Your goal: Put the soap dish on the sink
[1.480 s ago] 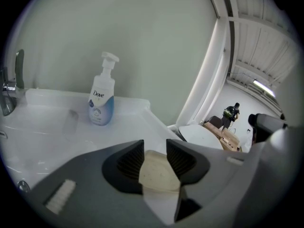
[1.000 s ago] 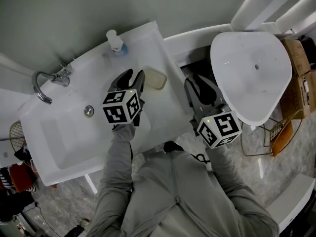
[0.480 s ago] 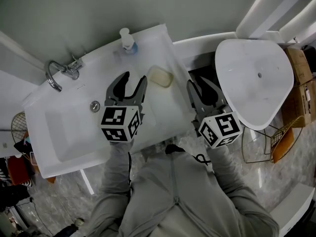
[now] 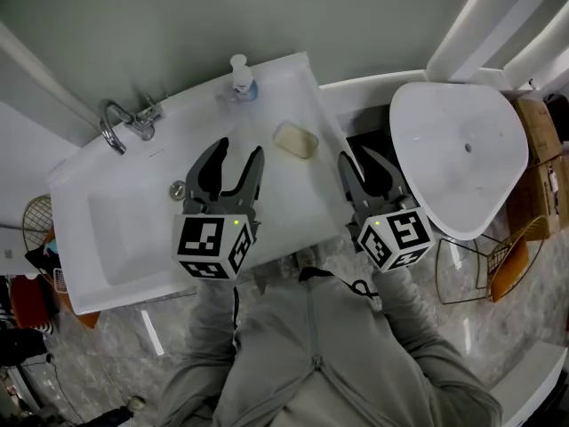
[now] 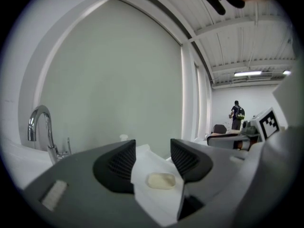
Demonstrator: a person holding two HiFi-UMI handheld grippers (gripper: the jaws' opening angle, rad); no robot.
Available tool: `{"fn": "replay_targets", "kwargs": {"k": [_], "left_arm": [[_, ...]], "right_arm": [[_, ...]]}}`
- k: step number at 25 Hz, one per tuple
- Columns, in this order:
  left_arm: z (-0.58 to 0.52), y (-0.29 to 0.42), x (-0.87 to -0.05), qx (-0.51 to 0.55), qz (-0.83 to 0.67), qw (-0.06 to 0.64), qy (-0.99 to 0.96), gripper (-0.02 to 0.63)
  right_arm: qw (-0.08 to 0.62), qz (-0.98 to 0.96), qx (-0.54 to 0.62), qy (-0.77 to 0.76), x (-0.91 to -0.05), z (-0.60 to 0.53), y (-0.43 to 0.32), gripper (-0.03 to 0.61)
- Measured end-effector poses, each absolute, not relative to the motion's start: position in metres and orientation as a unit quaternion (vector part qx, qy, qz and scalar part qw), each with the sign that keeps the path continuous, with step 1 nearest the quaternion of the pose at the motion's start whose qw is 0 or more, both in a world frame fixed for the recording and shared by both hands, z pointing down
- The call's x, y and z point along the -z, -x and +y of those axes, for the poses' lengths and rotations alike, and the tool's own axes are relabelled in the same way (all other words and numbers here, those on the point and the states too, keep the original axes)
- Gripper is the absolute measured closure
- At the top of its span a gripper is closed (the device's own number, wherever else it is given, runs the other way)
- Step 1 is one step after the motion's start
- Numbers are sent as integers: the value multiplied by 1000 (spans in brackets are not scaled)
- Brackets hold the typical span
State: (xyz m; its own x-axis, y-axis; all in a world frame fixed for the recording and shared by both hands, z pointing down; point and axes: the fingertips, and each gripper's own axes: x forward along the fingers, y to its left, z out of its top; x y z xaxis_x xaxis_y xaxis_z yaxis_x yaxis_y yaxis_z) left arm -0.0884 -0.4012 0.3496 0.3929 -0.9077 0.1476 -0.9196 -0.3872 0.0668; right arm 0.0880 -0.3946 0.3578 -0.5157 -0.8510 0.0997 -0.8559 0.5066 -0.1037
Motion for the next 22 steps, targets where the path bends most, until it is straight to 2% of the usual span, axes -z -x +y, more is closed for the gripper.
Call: {"fn": "replay_targets", "kwargs": {"k": [22], "left_arm": [[-353, 112, -348, -46, -575, 50, -815, 359]], "right_arm": [[19, -867, -60, -495, -351, -373, -79, 492]]}}
